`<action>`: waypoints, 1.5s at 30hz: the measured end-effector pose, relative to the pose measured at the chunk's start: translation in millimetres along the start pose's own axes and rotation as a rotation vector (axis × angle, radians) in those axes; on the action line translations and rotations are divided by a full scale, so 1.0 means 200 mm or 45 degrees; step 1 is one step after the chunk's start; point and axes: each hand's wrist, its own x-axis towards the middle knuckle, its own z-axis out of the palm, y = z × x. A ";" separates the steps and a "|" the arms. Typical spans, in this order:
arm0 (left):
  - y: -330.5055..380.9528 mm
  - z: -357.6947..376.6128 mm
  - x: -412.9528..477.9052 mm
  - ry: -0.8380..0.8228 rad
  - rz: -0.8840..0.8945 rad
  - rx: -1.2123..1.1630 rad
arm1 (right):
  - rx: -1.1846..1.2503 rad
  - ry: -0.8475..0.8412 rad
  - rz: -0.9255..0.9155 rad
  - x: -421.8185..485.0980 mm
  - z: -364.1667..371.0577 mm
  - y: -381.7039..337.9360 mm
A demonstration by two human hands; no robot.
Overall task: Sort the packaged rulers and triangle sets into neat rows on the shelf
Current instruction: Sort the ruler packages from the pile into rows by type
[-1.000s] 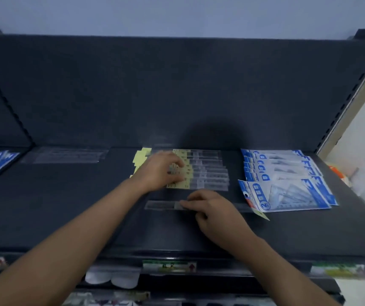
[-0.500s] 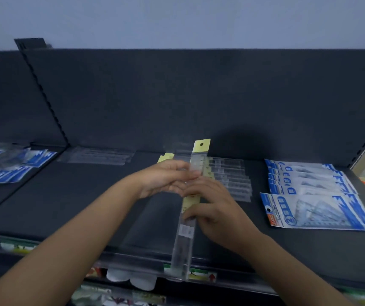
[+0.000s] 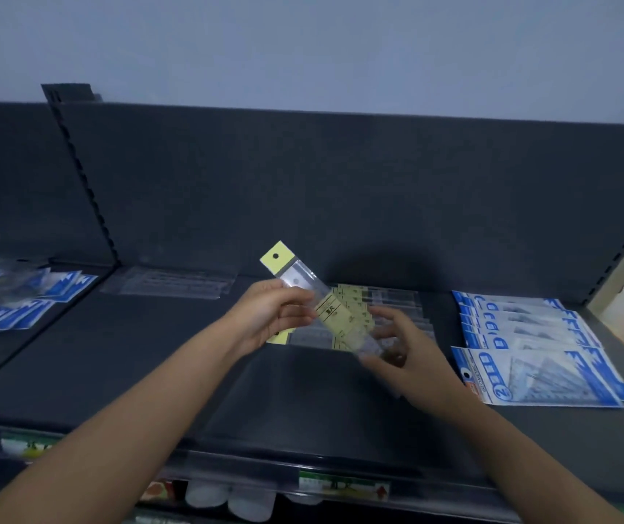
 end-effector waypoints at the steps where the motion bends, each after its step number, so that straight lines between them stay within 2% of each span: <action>1: -0.01 -0.01 0.00 0.014 -0.015 0.008 | -0.080 0.002 0.002 0.01 -0.01 0.02; 4: 0.00 -0.09 -0.01 0.031 -0.006 0.087 | -0.141 -0.137 0.036 0.04 -0.08 0.05; 7: 0.00 -0.15 -0.03 -0.016 0.068 0.319 | -0.224 -0.269 0.089 0.06 -0.18 0.09; 13: -0.12 -0.13 -0.02 0.161 0.289 1.384 | -0.702 -0.155 0.030 0.10 -0.19 0.18; 16: -0.16 -0.10 -0.05 0.284 0.349 1.657 | -0.788 -0.046 -0.051 0.07 -0.12 0.22; 23: -0.18 -0.12 -0.17 0.465 0.579 1.962 | -0.912 0.048 -0.200 0.08 0.00 0.12; 27: -0.10 -0.26 -0.32 0.619 0.525 2.185 | -0.839 -0.072 -0.266 0.14 0.19 -0.09; 30: -0.03 -0.45 -0.45 0.754 0.543 2.217 | -0.802 -0.158 -0.323 0.19 0.43 -0.27; 34: 0.04 -0.84 -0.62 0.818 0.405 2.218 | -0.767 -0.170 -0.380 0.30 0.80 -0.54; 40: 0.11 -1.62 -0.88 0.947 0.128 2.192 | -0.675 -0.217 -0.403 0.52 1.43 -1.02; 45: 0.17 -2.11 -0.95 0.869 -0.018 2.211 | -0.629 -0.201 -0.365 0.67 1.81 -1.27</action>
